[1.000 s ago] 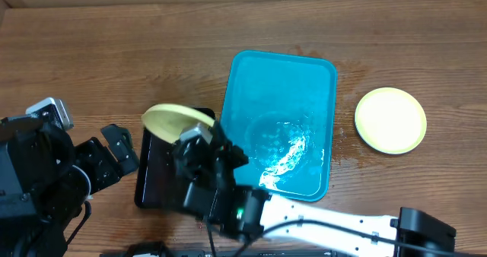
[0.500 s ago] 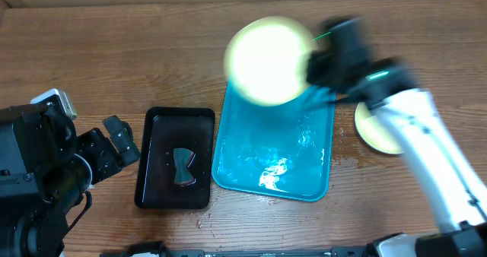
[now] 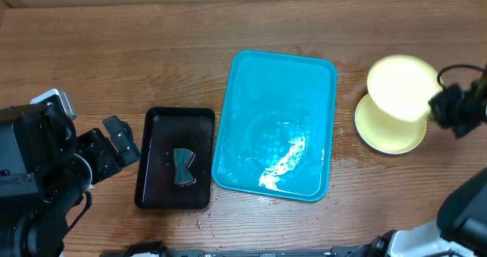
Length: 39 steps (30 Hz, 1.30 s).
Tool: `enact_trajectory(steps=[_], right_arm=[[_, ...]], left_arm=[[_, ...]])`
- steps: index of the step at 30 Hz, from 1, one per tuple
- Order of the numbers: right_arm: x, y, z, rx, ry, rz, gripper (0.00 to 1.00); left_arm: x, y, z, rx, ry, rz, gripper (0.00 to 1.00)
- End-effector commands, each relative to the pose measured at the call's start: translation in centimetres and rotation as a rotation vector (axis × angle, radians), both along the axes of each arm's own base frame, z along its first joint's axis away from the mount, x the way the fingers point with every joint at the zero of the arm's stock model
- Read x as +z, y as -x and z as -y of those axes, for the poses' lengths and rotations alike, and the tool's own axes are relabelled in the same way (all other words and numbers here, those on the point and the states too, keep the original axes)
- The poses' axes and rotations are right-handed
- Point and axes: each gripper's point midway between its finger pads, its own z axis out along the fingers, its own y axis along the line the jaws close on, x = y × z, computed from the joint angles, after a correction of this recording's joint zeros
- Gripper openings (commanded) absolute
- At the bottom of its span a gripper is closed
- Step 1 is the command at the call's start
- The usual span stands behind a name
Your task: Clean dirty plates on tray and stack at the side
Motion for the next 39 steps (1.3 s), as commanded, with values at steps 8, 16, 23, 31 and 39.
enact_trajectory(steps=[8,16,23,31,39], right_arm=[[-3.5,1.9,-0.4,-0.011,0.000,-0.075,0.22],[7.3,0.9,-7.0,0.233,-0.049,0.252,0.51],[18.5,4.2,-18.9,0.733,0.005,0.694,0.61],[22.9,10.6,-26.4,1.039,-0.011,0.894,1.00],[22.2,11.2,-26.2,1.050,0.025,0.860,1.00]], left_arm=[[0.2,0.1,-0.4,-0.002,-0.027,0.006,1.00],[0.2,0.1,-0.4,-0.002,-0.027,0.006,1.00],[0.2,0.1,-0.4,-0.002,-0.027,0.006,1.00],[0.2,0.1,-0.4,-0.003,-0.028,0.006,1.00],[0.2,0.1,-0.4,-0.003,-0.028,0.006,1.00]])
